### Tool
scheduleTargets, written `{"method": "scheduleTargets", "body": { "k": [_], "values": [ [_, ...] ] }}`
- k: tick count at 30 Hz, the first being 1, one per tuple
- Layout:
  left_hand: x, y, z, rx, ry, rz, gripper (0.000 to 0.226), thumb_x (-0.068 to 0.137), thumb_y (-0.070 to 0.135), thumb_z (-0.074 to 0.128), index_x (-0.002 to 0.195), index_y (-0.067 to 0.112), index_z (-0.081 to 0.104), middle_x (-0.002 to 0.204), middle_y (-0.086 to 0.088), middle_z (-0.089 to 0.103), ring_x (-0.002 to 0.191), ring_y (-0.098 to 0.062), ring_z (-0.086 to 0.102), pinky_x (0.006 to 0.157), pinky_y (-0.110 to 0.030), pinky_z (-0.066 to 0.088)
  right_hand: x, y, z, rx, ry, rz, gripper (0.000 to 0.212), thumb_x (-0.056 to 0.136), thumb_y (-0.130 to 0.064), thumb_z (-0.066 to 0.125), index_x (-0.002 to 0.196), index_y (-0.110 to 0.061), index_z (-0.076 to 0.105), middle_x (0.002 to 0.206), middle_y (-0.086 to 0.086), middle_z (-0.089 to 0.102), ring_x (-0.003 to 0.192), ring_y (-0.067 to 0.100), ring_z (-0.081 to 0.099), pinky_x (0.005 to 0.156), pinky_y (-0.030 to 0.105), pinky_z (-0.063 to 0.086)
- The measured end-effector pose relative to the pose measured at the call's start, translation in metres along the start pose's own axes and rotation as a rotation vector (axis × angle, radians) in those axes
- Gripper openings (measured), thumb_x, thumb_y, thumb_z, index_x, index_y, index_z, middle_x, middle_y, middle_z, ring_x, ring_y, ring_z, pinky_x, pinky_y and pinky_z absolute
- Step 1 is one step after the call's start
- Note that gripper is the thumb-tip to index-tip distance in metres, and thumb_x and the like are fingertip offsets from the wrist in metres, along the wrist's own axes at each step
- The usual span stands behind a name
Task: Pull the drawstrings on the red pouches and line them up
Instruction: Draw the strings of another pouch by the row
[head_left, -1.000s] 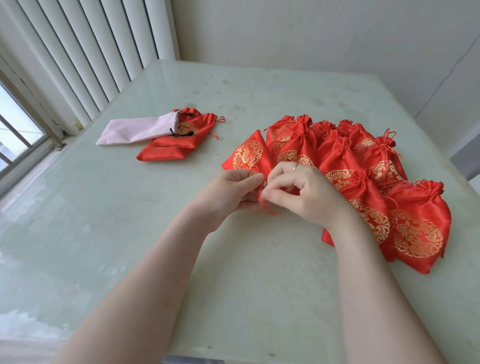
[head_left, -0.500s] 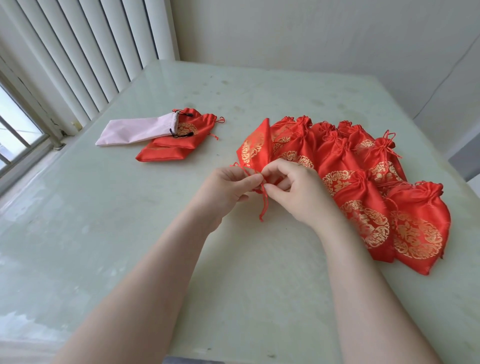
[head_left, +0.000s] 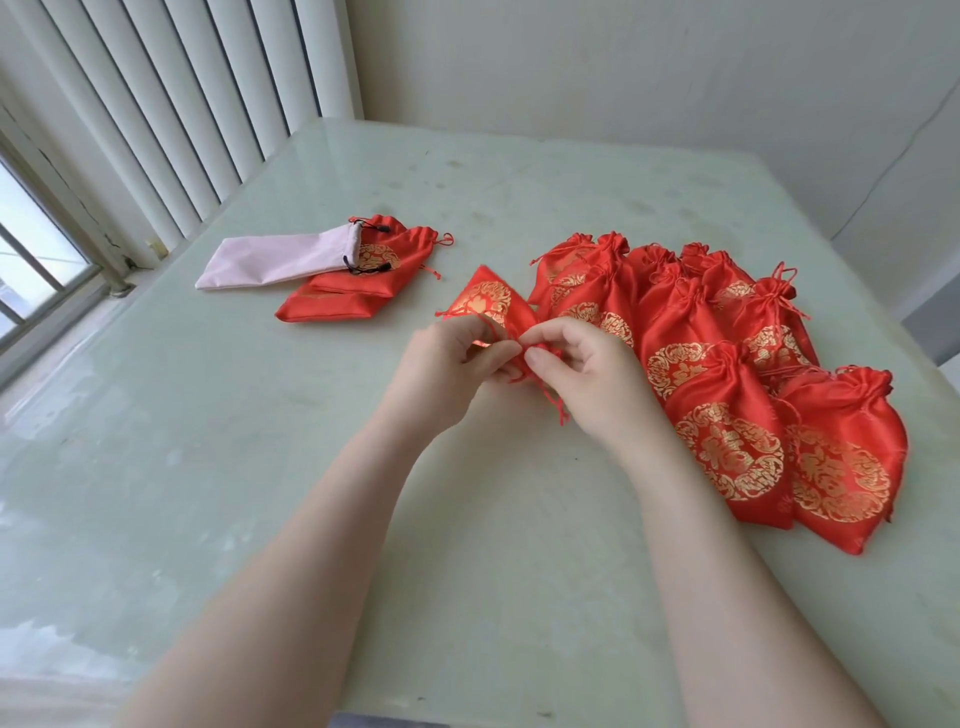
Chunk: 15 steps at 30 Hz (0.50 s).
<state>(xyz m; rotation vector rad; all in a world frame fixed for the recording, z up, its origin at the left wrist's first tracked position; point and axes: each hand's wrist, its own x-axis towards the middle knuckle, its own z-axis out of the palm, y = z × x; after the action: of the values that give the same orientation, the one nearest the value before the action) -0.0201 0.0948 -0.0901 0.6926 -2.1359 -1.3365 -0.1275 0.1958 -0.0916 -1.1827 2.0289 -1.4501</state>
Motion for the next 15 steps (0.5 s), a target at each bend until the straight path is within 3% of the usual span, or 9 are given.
{"method": "scheduleTargets", "body": {
  "k": [3, 6, 11, 15],
  "values": [
    [0.000, -0.005, 0.000, 0.246, 0.013, 0.198, 0.009, 0.085, 0.010, 0.064, 0.078, 0.005, 0.062, 0.068, -0.007, 0.065, 0.064, -0.020, 0.065, 0.066, -0.028, 0.050, -0.002, -0.005, 0.001, 0.091, 0.017, 0.116, 0.023, 0.085, -0.004, 0.054, 0.081, -0.024, 0.064, 0.077, -0.001, 0.067, 0.078, 0.019, 0.066, 0.078, 0.046, 0.056],
    [-0.001, -0.008, 0.002, 0.398, 0.017, 0.329, 0.009, 0.083, 0.008, 0.063, 0.082, -0.001, 0.064, 0.074, -0.003, 0.054, 0.065, -0.024, 0.057, 0.063, -0.032, 0.045, -0.005, -0.011, 0.004, 0.144, 0.029, 0.186, 0.024, 0.085, 0.001, 0.051, 0.078, -0.020, 0.061, 0.070, -0.003, 0.061, 0.067, 0.008, 0.062, 0.074, 0.036, 0.059],
    [0.000, -0.009, 0.002, 0.512, 0.007, 0.310, 0.009, 0.086, 0.007, 0.060, 0.088, -0.001, 0.060, 0.087, -0.013, 0.058, 0.078, -0.032, 0.057, 0.068, -0.037, 0.047, -0.008, -0.016, 0.011, 0.216, 0.023, 0.269, 0.022, 0.086, 0.003, 0.048, 0.078, -0.015, 0.057, 0.069, 0.000, 0.059, 0.064, 0.010, 0.061, 0.070, 0.031, 0.059],
    [0.000, -0.008, 0.005, 0.589, 0.094, 0.291, 0.016, 0.091, 0.017, 0.051, 0.092, 0.001, 0.054, 0.093, -0.013, 0.058, 0.080, -0.033, 0.057, 0.064, -0.042, 0.046, -0.009, -0.016, 0.017, 0.114, -0.022, 0.284, 0.016, 0.087, -0.005, 0.050, 0.077, -0.016, 0.057, 0.066, -0.001, 0.063, 0.060, 0.014, 0.061, 0.063, 0.029, 0.051]
  ]
}}
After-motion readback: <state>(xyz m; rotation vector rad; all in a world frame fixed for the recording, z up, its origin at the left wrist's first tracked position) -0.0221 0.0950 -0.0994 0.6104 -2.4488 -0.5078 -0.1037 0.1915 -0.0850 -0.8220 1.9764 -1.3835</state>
